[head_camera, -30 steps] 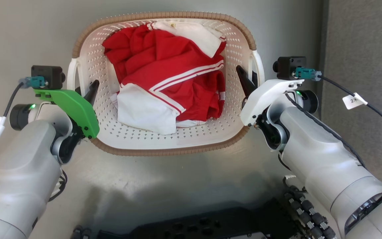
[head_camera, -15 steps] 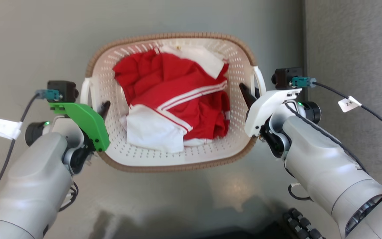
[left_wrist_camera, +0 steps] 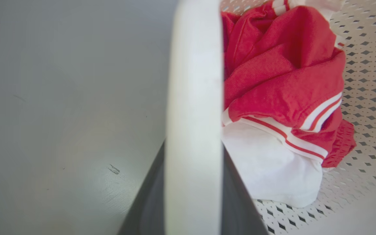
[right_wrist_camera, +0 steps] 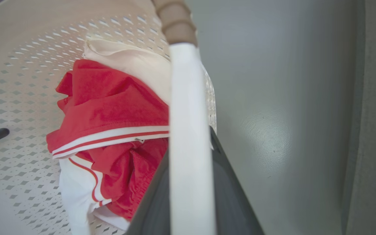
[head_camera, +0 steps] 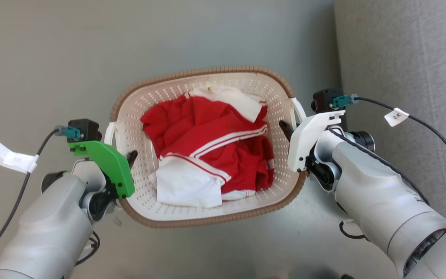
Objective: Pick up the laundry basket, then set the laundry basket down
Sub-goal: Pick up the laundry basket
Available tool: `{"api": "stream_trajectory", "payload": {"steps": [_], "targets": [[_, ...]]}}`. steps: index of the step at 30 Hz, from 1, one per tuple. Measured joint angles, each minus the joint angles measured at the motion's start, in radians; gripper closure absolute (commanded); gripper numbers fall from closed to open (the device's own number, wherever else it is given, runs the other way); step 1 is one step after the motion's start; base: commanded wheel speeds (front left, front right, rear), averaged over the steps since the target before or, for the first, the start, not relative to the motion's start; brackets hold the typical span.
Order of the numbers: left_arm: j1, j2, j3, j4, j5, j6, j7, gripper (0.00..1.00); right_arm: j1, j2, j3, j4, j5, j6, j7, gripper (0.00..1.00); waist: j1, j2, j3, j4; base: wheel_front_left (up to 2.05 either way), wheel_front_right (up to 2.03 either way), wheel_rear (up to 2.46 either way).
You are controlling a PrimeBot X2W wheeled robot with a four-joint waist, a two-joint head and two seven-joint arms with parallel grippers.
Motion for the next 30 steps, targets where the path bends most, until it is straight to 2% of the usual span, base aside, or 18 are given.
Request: {"api": "stream_trajectory", "payload": {"steps": [30], "targets": [[0.171, -0.065, -0.081, 0.078, -0.113, 0.004, 0.182, 1.00, 0.155, 0.001, 0.059, 0.064, 0.099, 0.022, 0.271, 1.00, 0.0000, 0.0000, -0.405, -0.012, 0.00, 0.00, 0.00]]}}
